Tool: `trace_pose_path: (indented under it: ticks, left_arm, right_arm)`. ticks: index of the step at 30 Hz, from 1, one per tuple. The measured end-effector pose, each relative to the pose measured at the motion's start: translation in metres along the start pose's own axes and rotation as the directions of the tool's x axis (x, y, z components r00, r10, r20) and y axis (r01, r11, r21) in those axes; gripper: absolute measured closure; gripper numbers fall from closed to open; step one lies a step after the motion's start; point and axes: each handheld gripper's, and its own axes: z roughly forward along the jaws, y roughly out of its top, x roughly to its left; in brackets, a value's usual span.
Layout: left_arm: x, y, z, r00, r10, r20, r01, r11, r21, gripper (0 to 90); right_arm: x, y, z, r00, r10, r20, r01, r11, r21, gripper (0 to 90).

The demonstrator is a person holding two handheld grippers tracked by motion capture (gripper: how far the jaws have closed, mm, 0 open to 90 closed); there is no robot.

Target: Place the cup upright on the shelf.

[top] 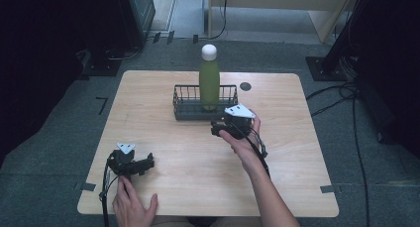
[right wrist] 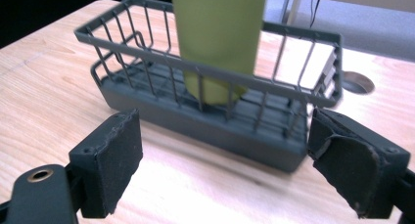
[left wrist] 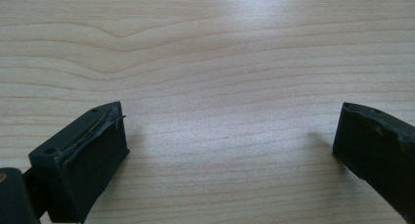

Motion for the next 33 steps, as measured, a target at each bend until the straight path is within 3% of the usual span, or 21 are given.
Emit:
trace_pose_path:
  ticks: [18, 33]
  left_arm:
    - [0.000, 0.000, 0.000, 1.0000, 0.005, 0.000, -0.005, 1.0000, 0.005, 0.0]
    - [0.000, 0.000, 0.000, 1.0000, 0.005, 0.000, -0.005, 1.0000, 0.006, 0.0]
  right_arm:
    - [-0.030, -0.048, -0.033, 0.9988, -0.025, 0.042, 0.023, 0.999, 0.030, 13.3]
    - [-0.064, -0.081, -0.062, 0.9962, 0.020, 0.085, -0.025, 0.999, 0.048, 13.3]
